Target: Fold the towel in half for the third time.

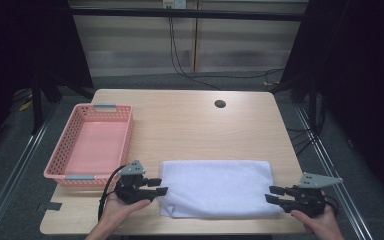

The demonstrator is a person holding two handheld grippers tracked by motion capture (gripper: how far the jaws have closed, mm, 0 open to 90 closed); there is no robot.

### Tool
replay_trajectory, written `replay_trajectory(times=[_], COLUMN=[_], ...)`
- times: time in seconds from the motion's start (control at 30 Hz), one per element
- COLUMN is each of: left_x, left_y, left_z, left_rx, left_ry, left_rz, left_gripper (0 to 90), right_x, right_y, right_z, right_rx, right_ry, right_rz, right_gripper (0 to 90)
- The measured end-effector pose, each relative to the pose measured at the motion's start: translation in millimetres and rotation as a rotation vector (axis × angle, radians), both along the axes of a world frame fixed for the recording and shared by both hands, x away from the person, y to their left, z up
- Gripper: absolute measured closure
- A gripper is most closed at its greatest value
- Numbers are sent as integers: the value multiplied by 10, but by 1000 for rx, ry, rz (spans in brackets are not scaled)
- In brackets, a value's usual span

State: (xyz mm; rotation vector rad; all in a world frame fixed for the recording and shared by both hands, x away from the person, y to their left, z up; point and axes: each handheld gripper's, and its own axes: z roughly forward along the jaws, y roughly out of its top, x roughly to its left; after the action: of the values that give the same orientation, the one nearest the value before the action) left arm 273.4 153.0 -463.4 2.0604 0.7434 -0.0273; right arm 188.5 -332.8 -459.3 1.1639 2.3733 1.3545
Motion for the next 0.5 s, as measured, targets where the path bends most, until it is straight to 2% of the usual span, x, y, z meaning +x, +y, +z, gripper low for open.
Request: replay_trajectory(times=[0.03, 0.07, 0.1, 0.13, 0.17, 0.2, 0.27, 0.3, 0.33, 0.4, 0.47, 0.5], left_x=[67, 114, 162, 229, 265, 319, 391, 416, 446, 471, 473, 465], left_y=[-48, -76, -102, -129, -139, -157, -202, -216, -234, -261, -282, -290], left_z=[-5, -16, -28, -43, -51, -62, -91, -107, -127, -173, -229, -251], left_rx=[10, 17, 25, 14, -6, -6, 31, 33, 42, 69, 89, 106], left_ry=[-15, -12, -6, -1, 5, 18, 2, 10, 18, 6, 27, 31], left_rz=[-3, 0, 9, 30, 30, 27, 27, 26, 15, 6, -14, -20], left_gripper=[554, 555, 555, 554, 546, 545, 564, 586, 607, 659, 677, 672], right_x=[21, 35, 47, 62, 84, 96, 164, 216, 251, 333, 421, 448], right_y=[82, 195, 264, 334, 463, 544, 787, 919, 997, 1169, 1376, 1468], right_z=[-2, -3, -5, -8, -15, -19, -46, -71, -89, -137, -194, -213], right_rx=[-23, -48, -47, -41, -50, -58, -68, -72, -74, -71, -63, -66], right_ry=[5, -4, 6, 18, 21, 21, 45, 65, 71, 91, 123, 123], right_rz=[14, 24, 34, 53, 81, 94, 147, 171, 191, 216, 256, 270], right_gripper=[605, 601, 589, 577, 568, 556, 485, 482, 473, 426, 426, 418])
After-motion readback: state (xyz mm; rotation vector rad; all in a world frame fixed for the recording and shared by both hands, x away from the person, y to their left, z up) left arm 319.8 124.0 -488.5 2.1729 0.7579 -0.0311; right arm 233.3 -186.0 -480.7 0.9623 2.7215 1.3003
